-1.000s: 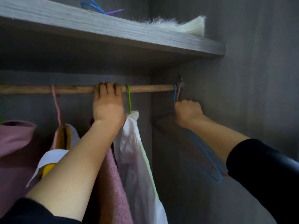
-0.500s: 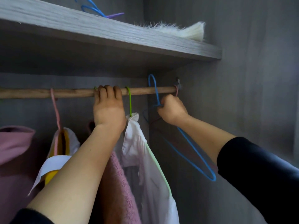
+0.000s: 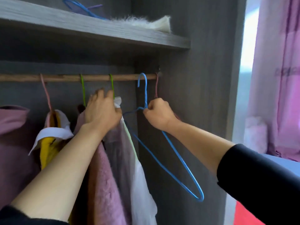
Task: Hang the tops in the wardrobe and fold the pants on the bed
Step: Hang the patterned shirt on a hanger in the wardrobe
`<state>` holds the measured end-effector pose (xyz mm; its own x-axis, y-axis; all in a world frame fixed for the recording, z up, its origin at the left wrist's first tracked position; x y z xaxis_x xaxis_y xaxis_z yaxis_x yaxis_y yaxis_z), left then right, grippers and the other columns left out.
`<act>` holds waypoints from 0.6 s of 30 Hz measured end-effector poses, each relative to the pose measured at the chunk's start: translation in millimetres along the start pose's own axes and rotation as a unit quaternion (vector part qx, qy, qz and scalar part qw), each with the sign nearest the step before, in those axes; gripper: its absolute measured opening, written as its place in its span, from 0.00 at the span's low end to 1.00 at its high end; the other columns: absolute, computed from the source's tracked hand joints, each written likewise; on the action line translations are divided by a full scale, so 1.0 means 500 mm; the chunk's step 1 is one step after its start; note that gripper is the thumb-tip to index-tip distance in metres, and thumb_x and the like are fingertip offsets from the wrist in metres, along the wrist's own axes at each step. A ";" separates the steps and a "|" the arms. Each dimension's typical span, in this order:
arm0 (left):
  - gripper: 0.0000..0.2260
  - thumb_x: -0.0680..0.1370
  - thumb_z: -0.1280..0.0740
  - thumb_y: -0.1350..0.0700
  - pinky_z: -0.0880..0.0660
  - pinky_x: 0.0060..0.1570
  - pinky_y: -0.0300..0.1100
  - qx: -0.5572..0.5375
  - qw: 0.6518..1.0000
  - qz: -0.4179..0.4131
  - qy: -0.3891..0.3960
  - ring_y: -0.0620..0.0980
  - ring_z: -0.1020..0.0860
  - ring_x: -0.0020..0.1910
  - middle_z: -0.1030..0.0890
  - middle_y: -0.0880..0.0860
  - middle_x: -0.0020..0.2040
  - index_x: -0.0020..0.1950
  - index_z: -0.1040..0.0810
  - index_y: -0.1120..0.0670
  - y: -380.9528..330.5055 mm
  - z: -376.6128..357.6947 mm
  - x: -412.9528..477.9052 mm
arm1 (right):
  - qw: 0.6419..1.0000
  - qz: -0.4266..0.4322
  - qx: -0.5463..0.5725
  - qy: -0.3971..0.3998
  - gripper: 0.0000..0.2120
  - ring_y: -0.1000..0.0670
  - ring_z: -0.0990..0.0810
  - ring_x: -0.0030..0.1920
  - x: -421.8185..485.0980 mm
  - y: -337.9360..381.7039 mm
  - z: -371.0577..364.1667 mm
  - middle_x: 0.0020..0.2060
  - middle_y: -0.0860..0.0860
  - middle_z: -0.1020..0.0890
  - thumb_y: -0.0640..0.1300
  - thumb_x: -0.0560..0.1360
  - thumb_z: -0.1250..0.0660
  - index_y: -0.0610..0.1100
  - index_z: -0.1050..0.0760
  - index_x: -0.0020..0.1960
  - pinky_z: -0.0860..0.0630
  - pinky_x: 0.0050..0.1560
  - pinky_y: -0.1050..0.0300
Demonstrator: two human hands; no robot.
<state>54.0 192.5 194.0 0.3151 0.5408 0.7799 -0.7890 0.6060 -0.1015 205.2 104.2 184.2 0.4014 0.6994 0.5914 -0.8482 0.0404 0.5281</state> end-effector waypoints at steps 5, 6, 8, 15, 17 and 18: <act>0.20 0.73 0.36 0.60 0.40 0.67 0.51 -0.096 0.995 -0.009 -0.021 0.63 0.28 0.62 0.24 0.62 0.62 0.65 0.26 0.57 -0.139 0.025 -0.096 | 0.998 -0.012 0.018 0.052 0.12 0.43 0.22 0.35 -0.167 -0.074 0.094 0.30 0.49 0.24 0.46 0.74 0.34 0.42 0.27 0.34 0.28 0.34 0.56; 0.19 0.73 0.36 0.60 0.37 0.65 0.51 -0.124 0.992 -0.009 -0.027 0.63 0.28 0.62 0.24 0.62 0.61 0.64 0.25 0.57 -0.177 0.031 -0.124 | 0.998 -0.017 0.027 0.057 0.11 0.44 0.23 0.32 -0.204 -0.093 0.123 0.28 0.49 0.24 0.45 0.74 0.34 0.40 0.26 0.36 0.26 0.32 0.55; 0.18 0.73 0.36 0.60 0.32 0.60 0.52 -0.176 0.984 -0.006 -0.025 0.62 0.28 0.61 0.24 0.60 0.61 0.63 0.25 0.56 -0.258 0.043 -0.188 | 0.994 -0.038 0.072 0.069 0.10 0.47 0.25 0.25 -0.285 -0.137 0.190 0.25 0.50 0.25 0.44 0.75 0.35 0.41 0.26 0.36 0.27 0.26 0.58; 0.17 0.74 0.35 0.59 0.28 0.54 0.52 -0.265 0.962 -0.070 -0.012 0.58 0.28 0.61 0.25 0.57 0.61 0.62 0.25 0.56 -0.556 0.078 -0.415 | 0.968 -0.120 0.175 0.132 0.14 0.53 0.35 0.18 -0.565 -0.324 0.469 0.18 0.53 0.32 0.39 0.76 0.32 0.45 0.29 0.33 0.38 0.21 0.66; 0.16 0.73 0.36 0.59 0.28 0.54 0.51 -0.287 0.953 -0.092 0.012 0.56 0.29 0.62 0.25 0.56 0.62 0.62 0.25 0.56 -0.651 0.071 -0.470 | 0.961 -0.159 0.164 0.155 0.17 0.51 0.35 0.20 -0.639 -0.390 0.543 0.20 0.51 0.33 0.37 0.74 0.31 0.44 0.31 0.30 0.38 0.23 0.64; 0.16 0.73 0.36 0.59 0.28 0.54 0.51 -0.299 0.948 -0.103 0.029 0.56 0.30 0.62 0.26 0.56 0.62 0.61 0.24 0.56 -0.701 0.064 -0.497 | 0.957 -0.185 0.159 0.159 0.17 0.51 0.35 0.21 -0.676 -0.424 0.579 0.20 0.50 0.33 0.37 0.74 0.31 0.43 0.32 0.30 0.38 0.23 0.63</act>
<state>235.5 -172.9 55.6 0.4720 0.3954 0.7880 -0.2723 0.9154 -0.2963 349.6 -347.2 48.8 0.4855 0.8629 0.1401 -0.5005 0.1430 0.8538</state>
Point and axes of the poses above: each hand's wrist, its own x-axis towards the middle knuckle, its own z-axis out of the back of the hand, y = z × x, the point moved 1 cm from there along x, towards the middle knuckle
